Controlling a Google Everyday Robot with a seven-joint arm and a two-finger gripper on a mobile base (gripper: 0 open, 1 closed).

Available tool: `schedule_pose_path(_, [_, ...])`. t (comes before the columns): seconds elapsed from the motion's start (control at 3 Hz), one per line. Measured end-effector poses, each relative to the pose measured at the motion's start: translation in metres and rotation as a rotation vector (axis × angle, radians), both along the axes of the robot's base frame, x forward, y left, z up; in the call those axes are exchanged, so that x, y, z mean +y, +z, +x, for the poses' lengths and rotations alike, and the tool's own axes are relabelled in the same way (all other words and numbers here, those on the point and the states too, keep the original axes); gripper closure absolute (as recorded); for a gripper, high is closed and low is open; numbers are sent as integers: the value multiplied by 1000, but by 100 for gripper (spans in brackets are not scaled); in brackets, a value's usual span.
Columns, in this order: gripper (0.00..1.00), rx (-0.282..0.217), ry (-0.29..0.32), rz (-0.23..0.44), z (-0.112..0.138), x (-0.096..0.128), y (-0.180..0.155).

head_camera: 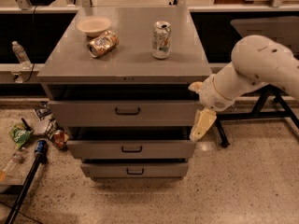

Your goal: Open top drawer

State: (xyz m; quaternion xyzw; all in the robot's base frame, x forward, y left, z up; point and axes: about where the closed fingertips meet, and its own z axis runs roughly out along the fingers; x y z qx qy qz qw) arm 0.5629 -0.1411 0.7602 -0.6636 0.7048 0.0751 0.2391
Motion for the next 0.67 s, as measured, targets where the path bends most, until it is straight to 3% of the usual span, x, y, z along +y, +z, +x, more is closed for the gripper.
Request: schedule_pose_path(0.67, [0,24,39,73,40,28,-43])
